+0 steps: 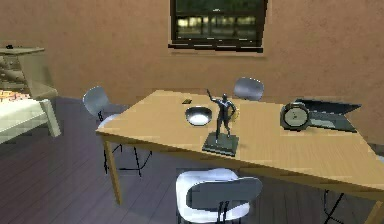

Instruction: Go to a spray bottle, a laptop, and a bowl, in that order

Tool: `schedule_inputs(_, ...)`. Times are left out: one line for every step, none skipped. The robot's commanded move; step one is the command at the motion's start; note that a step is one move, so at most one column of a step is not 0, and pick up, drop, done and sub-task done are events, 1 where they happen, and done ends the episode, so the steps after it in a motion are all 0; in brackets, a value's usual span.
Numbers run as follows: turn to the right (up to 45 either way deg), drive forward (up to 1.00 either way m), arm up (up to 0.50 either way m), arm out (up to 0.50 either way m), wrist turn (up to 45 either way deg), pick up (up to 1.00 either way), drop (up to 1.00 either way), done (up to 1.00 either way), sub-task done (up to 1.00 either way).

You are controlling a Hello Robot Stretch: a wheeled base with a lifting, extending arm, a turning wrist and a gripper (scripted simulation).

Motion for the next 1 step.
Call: schedule_inputs(0.0,0.00,0.00,0.00,0.0,0.00,0.00,1.00,0.00)
